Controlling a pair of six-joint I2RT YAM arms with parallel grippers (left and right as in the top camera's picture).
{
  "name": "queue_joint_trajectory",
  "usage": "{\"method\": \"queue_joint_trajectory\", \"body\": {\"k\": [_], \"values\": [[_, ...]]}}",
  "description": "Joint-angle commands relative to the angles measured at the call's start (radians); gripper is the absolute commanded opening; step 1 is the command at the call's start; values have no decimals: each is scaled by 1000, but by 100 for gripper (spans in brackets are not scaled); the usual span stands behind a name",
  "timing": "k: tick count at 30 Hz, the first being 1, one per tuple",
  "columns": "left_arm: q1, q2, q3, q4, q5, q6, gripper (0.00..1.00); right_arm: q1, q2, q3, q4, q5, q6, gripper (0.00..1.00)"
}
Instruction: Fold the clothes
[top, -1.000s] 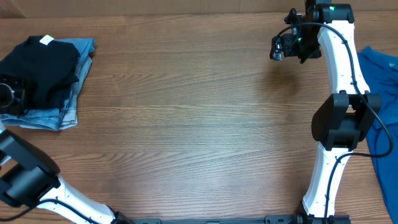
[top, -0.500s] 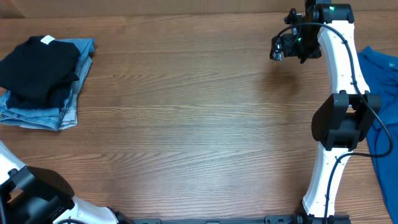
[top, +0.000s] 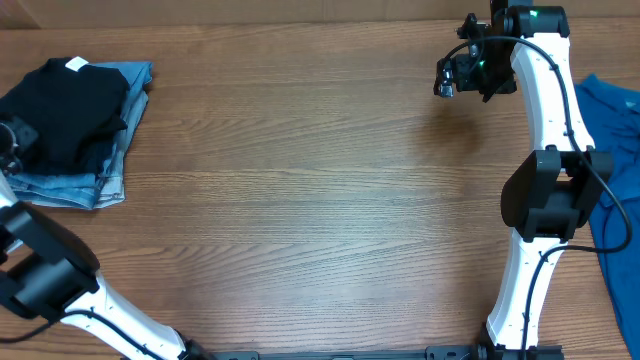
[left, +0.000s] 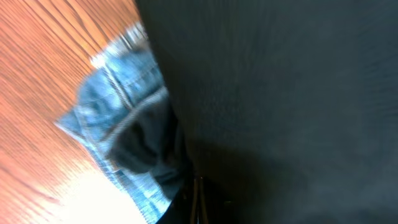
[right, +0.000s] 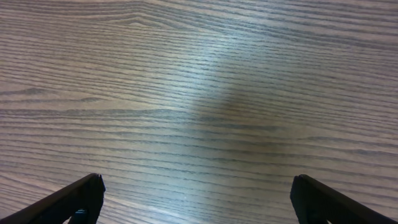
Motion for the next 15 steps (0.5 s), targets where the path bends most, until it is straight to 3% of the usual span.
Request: {"method": "queue_joint_trajectory", "body": {"k": [1,7,11,15], "values": [[-12,45,1,-28,-6,32,4,3,-8,9,4,6,-3,100],[-12,-103,2,-68,-87,-72,4,3,-8,9,4,6,-3,100],[-27,-241,2,-34,-83,-68,4,3,-8,9,3,6,-3,100],[-61,-269,2,18,-80,-39,4,3,-8,9,3,6,-3,100]]}}
